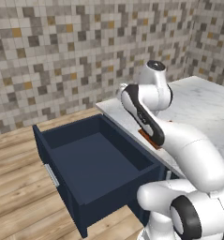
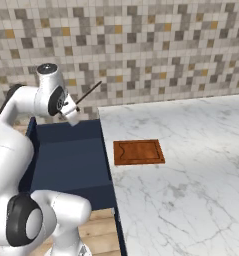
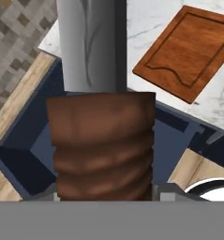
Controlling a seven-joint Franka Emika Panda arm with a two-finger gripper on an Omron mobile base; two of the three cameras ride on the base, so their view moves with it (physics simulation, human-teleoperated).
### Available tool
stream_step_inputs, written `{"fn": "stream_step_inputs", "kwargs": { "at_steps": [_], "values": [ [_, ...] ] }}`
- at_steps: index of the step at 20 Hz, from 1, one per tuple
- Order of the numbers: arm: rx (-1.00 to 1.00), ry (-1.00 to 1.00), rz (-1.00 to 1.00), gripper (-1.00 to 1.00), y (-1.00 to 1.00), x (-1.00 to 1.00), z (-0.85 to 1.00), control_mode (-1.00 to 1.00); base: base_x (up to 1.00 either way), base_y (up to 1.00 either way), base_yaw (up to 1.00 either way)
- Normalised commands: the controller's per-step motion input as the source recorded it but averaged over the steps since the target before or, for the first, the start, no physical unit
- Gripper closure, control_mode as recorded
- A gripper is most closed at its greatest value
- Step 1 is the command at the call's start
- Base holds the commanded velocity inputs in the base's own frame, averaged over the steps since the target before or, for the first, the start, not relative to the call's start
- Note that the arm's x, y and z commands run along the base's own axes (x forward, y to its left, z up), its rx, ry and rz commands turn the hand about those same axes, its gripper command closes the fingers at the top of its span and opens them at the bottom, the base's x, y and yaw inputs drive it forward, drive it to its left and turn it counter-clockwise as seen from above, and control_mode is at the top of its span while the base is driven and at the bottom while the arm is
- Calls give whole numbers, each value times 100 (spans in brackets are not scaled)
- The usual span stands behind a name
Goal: Pick up the knife from the drawer and place it on the cutting board. Then place the meat from the plate to the cutting board.
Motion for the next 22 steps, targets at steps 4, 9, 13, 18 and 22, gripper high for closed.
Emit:
{"fn": "stream_step_inputs", "kwargs": {
  "at_steps": [4, 9, 13, 18, 22],
  "values": [
    [3, 14, -10, 100, -40, 17, -36, -100, 0, 0, 0],
    [0, 15, -15, 100, -58, 10, -40, -100, 0, 0, 0],
    [0, 10, -18, 100, -47, 0, -41, -100, 0, 0, 0],
    [0, 11, -17, 100, -40, 5, -39, -100, 0, 0, 0],
    [0, 11, -15, 100, -38, 11, -34, -100, 0, 0, 0]
  ]
}}
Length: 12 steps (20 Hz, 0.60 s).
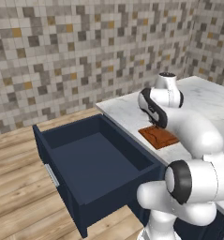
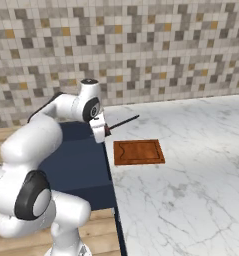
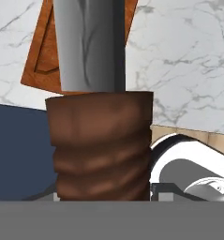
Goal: Pick up the knife from the drawer and place it on the cutting board. Then place the meat from the plate to the cutting board.
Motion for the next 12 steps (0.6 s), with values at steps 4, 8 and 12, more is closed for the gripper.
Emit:
{"fn": "stream_step_inputs", "kwargs": {
  "at_steps": [4, 8, 12],
  "values": [
    [4, 12, -10, 100, -41, 13, -34, -100, 0, 0, 0],
    [3, 11, -7, 100, -35, 19, -39, -100, 0, 0, 0],
    [1, 10, -5, 100, -24, 28, -40, -100, 0, 0, 0]
  ]
}}
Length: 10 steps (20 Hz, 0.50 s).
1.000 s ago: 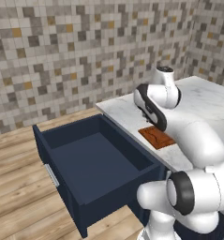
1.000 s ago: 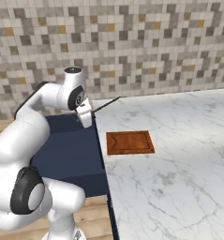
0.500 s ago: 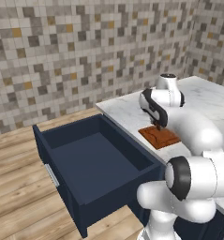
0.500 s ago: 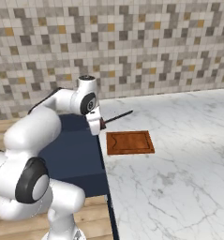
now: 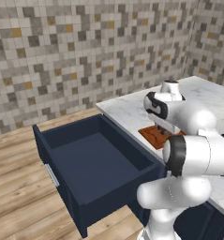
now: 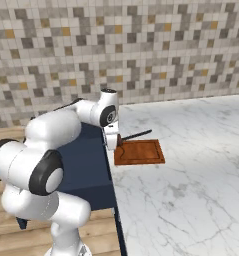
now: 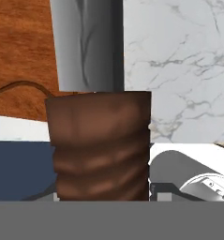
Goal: Pick up the knife from the drawer and place it on the cutting board. Then place the meat from the plate to the cutting board.
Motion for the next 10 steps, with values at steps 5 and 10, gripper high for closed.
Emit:
{"fn": "stream_step_inputs", "kwargs": {
  "at_steps": [5, 10],
  "values": [
    [0, 8, -3, 100, -15, 32, -44, -100, 0, 0, 0],
    [0, 5, -2, 100, 0, 32, -42, -100, 0, 0, 0]
  ]
}}
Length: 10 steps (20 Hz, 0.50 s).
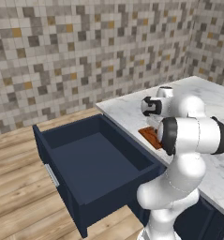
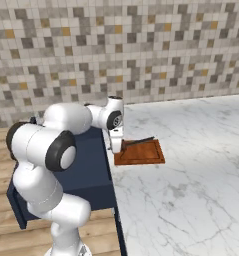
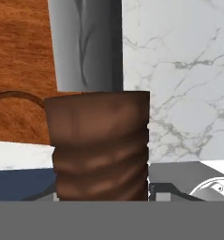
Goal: Pick up the knife from the drawer and place it on the cutting board. Then place the meat from the plate to the cutting board.
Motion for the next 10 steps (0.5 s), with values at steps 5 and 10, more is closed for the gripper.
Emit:
{"fn": "stream_step_inputs", "kwargs": {
  "at_steps": [5, 10],
  "values": [
    [0, 3, 0, 100, 0, 37, -33, -100, 0, 0, 0],
    [0, 3, 0, 100, -2, 38, -29, -100, 0, 0, 0]
  ]
}}
